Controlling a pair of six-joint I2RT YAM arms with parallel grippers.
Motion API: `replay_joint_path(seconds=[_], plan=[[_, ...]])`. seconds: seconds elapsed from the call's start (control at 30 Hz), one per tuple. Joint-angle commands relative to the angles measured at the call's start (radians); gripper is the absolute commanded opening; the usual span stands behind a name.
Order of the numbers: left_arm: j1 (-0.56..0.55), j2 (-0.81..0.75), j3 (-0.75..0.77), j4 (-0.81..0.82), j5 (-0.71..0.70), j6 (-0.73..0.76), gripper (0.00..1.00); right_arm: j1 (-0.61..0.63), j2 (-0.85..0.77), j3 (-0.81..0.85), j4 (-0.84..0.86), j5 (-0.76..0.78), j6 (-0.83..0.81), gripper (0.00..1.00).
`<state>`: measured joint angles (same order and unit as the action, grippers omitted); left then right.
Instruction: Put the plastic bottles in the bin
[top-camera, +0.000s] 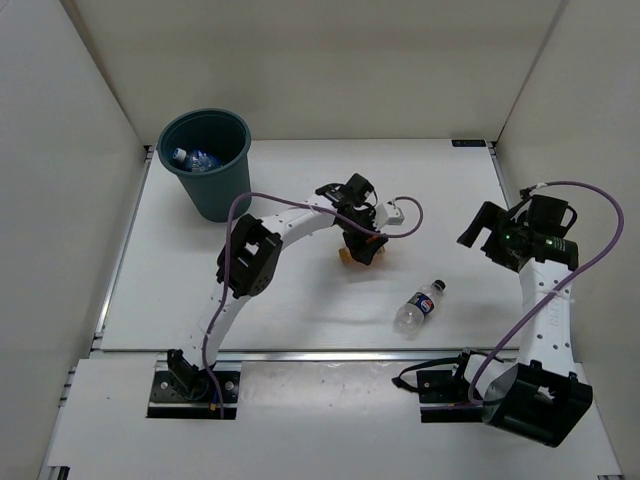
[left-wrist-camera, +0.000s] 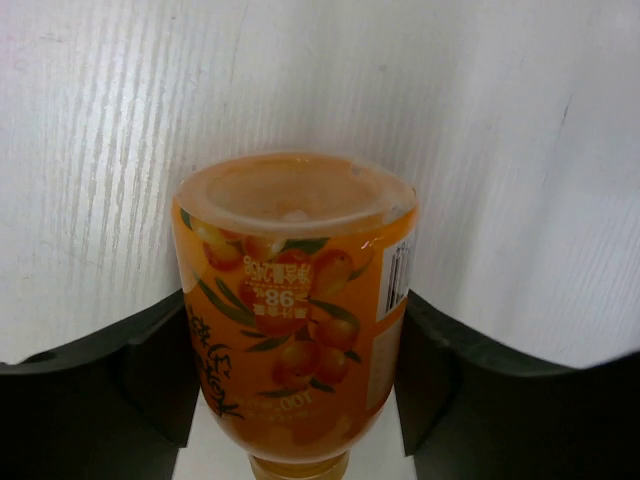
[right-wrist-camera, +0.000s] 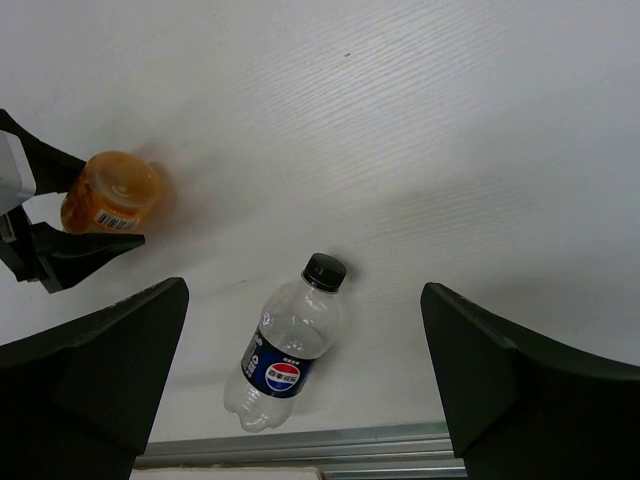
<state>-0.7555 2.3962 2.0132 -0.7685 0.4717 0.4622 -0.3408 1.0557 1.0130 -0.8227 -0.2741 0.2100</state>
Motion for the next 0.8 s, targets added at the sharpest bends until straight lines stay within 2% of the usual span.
replay_joint_path(seconds=[0.0, 0.03, 0.07, 0.2, 0.3, 0.43, 0.5, 0.6, 0.7, 0.77], plan=[[-0.004, -0.106, -0.076, 0.128, -0.061, -0.069, 0.69, -0.006, -0.042, -0.013, 0.048, -0.016, 0.009, 0.99], [-0.001, -0.129, -0.109, 0.179, -0.074, -0.097, 0.61, -0.004, -0.045, -0.01, 0.05, -0.01, 0.02, 0.99], [0.007, -0.141, -0.129, 0.205, -0.074, -0.12, 0.58, -0.003, -0.042, -0.01, 0.048, -0.013, 0.011, 0.99], [0.042, -0.267, -0.229, 0.331, -0.065, -0.233, 0.57, 0.006, -0.057, -0.008, 0.04, -0.013, 0.012, 0.99], [0.094, -0.388, -0.252, 0.365, -0.12, -0.336, 0.59, -0.003, -0.079, -0.017, 0.05, -0.013, 0.017, 0.99], [0.171, -0.59, -0.255, 0.379, -0.316, -0.453, 0.58, -0.006, -0.103, -0.047, 0.059, -0.016, 0.019, 1.0], [0.235, -0.667, -0.26, 0.394, -0.407, -0.56, 0.6, -0.009, -0.112, -0.056, 0.063, -0.016, 0.02, 0.99], [0.372, -0.787, -0.295, 0.443, -0.574, -0.602, 0.63, -0.006, -0.128, -0.073, 0.047, 0.004, 0.022, 0.99], [0.447, -0.805, -0.295, 0.465, -0.821, -0.597, 0.65, 0.009, -0.143, -0.103, 0.037, 0.042, 0.045, 0.99], [0.479, -0.787, -0.272, 0.46, -0.902, -0.582, 0.67, 0.02, -0.158, -0.128, 0.023, 0.05, 0.068, 0.99]])
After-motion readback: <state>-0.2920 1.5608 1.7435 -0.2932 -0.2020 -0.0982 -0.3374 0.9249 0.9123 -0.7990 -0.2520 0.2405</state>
